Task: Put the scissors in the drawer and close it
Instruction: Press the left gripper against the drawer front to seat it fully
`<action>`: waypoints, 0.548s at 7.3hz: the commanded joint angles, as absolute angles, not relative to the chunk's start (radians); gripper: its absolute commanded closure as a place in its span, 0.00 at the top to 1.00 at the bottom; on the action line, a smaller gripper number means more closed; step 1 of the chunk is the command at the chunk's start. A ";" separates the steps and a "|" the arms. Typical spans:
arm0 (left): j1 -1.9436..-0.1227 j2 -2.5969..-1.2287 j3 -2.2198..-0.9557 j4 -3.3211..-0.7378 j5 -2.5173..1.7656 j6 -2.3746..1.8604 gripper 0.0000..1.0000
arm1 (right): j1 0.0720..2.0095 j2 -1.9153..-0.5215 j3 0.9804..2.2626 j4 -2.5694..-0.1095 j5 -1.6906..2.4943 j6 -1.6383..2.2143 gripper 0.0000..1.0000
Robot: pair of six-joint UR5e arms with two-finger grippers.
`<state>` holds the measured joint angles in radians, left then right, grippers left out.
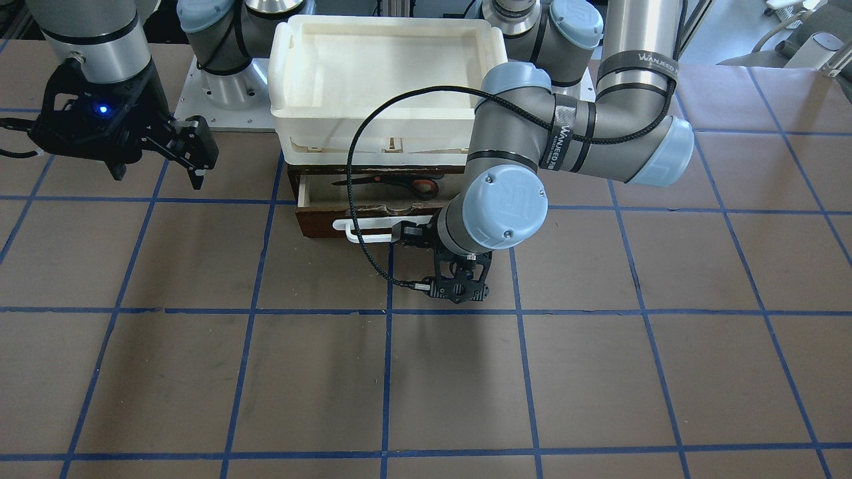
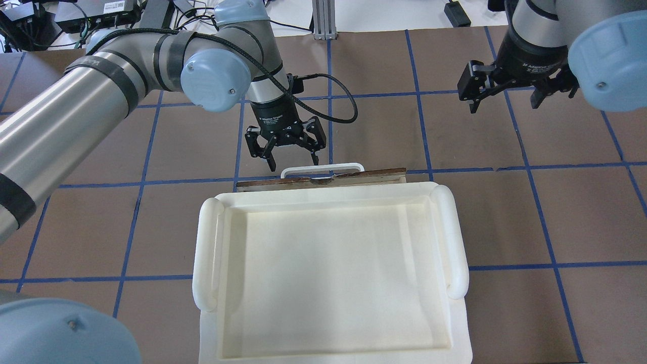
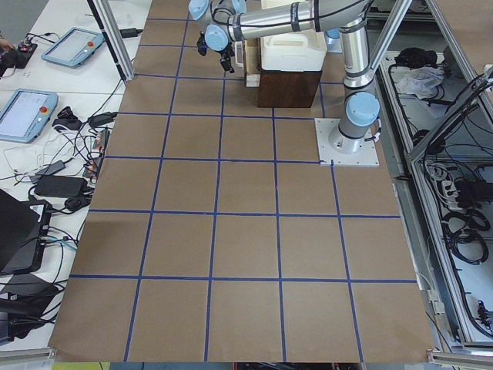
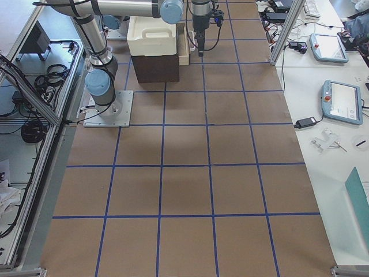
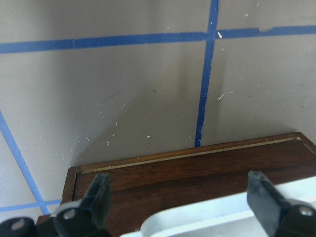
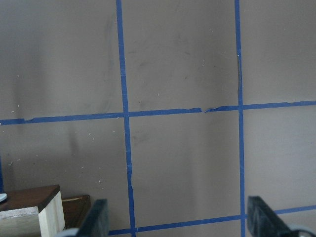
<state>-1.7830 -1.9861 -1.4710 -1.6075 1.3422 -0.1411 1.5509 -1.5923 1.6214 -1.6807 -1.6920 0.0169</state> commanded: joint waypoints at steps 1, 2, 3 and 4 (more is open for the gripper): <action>-1.786 -1.976 -1.489 -1.621 1.344 -0.141 1.00 | 1.549 -1.592 1.621 -1.681 -1.692 0.017 1.00; -1.786 -1.971 -1.496 -1.621 1.344 -0.141 1.00 | 1.551 -1.592 1.621 -1.681 -1.690 0.017 1.00; -1.787 -1.970 -1.497 -1.623 1.344 -0.141 1.00 | 1.549 -1.592 1.621 -1.681 -1.692 0.017 1.00; -1.786 -1.965 -1.499 -1.641 1.347 -0.141 1.00 | 1.549 -1.592 1.621 -1.680 -1.690 0.017 1.00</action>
